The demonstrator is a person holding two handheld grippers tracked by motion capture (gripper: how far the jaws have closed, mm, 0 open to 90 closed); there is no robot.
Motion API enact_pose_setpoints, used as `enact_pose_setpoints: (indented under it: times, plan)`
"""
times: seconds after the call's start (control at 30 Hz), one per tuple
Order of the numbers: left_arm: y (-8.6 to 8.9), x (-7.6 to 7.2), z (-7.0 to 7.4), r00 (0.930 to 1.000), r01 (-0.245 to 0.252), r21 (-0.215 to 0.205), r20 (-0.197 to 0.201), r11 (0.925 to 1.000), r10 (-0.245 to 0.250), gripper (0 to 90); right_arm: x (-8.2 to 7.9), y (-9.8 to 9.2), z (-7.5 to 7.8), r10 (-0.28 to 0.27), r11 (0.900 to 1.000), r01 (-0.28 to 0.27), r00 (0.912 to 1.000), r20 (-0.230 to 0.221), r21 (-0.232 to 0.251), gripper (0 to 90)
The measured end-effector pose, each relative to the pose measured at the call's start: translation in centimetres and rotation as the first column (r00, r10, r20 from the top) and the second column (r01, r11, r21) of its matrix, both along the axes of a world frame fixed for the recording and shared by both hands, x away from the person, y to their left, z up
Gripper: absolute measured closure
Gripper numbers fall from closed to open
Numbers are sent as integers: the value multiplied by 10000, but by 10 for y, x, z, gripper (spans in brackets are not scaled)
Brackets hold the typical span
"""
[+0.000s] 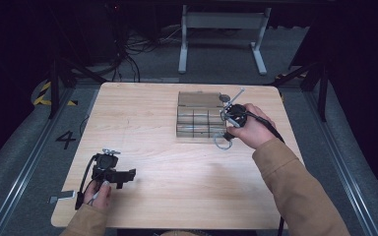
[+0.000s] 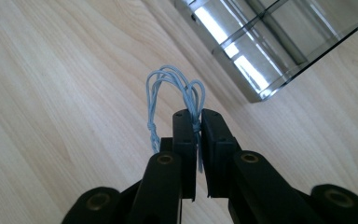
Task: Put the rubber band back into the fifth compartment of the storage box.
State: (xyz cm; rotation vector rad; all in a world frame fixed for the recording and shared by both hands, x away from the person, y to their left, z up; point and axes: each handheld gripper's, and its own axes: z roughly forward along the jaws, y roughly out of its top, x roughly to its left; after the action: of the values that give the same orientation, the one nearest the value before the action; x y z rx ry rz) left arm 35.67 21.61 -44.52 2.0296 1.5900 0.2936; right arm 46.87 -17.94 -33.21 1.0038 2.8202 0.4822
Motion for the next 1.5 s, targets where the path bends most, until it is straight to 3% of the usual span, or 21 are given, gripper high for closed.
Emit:
enact_pose_setpoints:
  times: [0.47,0.7,0.87,1.5]
  plan:
    - [2,-1,0,10000,-74,-7,22,10000,74,160,35,19,7,-24,10000,19,9982,605,84,856]
    - [6,-4,0,9999,-163,-52,38,9999,163,160,48,36,8,250,9997,-248,9972,704,-31,855]
    - [11,-8,0,9996,-277,-53,27,9996,277,160,60,46,5,288,9992,-272,9979,588,-275,856]
    - [28,-22,-1,9959,-900,-99,49,9959,900,160,80,71,-22,121,9994,-99,9978,651,-332,855]
